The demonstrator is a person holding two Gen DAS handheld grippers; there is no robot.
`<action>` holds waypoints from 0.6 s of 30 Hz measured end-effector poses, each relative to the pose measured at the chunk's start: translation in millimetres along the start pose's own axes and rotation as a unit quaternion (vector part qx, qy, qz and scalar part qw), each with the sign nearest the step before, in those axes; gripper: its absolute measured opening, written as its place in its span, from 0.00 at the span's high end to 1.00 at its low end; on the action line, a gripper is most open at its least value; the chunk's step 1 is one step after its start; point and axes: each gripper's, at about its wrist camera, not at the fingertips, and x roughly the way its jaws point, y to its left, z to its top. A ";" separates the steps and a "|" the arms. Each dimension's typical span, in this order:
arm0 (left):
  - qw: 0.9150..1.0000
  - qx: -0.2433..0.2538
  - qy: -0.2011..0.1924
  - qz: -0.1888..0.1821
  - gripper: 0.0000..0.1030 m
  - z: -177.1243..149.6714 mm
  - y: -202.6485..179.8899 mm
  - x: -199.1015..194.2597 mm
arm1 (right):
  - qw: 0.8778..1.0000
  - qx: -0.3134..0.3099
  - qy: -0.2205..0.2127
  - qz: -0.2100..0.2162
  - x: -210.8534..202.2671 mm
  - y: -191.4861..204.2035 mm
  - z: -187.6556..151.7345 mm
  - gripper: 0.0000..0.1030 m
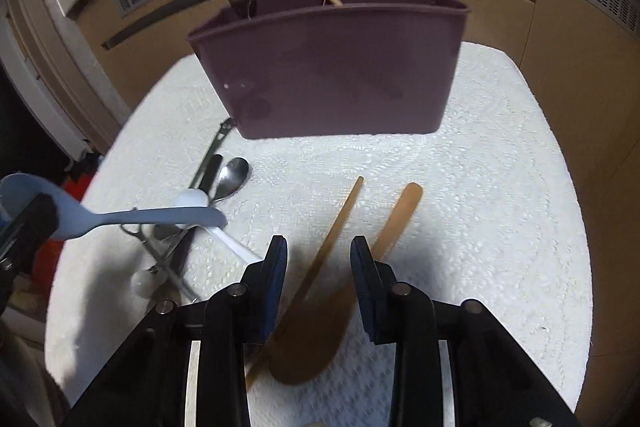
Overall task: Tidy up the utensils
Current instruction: 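Grasp the blue plastic spoon with the left tool while the right tool grasps another wooden chopstick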
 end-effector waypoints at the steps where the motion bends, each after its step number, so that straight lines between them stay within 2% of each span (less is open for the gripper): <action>1: 1.000 -0.001 0.000 -0.001 0.71 -0.4 0.8 -0.3 | 1.000 0.001 0.008 -0.005 6.4 2.9 1.0 0.70; 3: 1.000 -0.004 -0.001 -0.004 0.71 -0.9 3.0 -1.6 | 1.000 -0.004 0.017 -0.018 16.2 7.2 1.7 0.70; 6: 1.000 -0.006 -0.001 -0.006 0.71 -0.5 3.7 -1.5 | 0.999 -0.026 0.005 -0.031 16.7 14.5 -0.4 0.73; 7: 1.000 -0.006 0.000 -0.007 0.71 -0.4 3.8 -1.1 | 0.999 -0.036 0.003 -0.035 15.6 16.4 -2.1 0.88; 8: 1.000 -0.006 0.001 -0.006 0.71 -0.4 4.0 -0.8 | 0.998 -0.044 0.002 -0.037 15.8 19.2 -3.2 0.91; 12: 1.000 -0.006 0.008 -0.005 0.71 -0.7 3.7 0.2 | 0.997 -0.058 -0.017 -0.037 -2.1 18.4 -9.9 0.95; 16: 1.000 -0.012 0.020 0.000 0.71 -2.1 7.3 1.0 | 0.998 -0.049 -0.041 -0.026 -30.8 3.0 -10.3 0.95; 18: 1.000 -0.012 0.025 0.004 0.71 -5.5 11.6 -0.6 | 0.998 -0.040 -0.038 -0.012 -43.0 -7.3 -12.1 0.95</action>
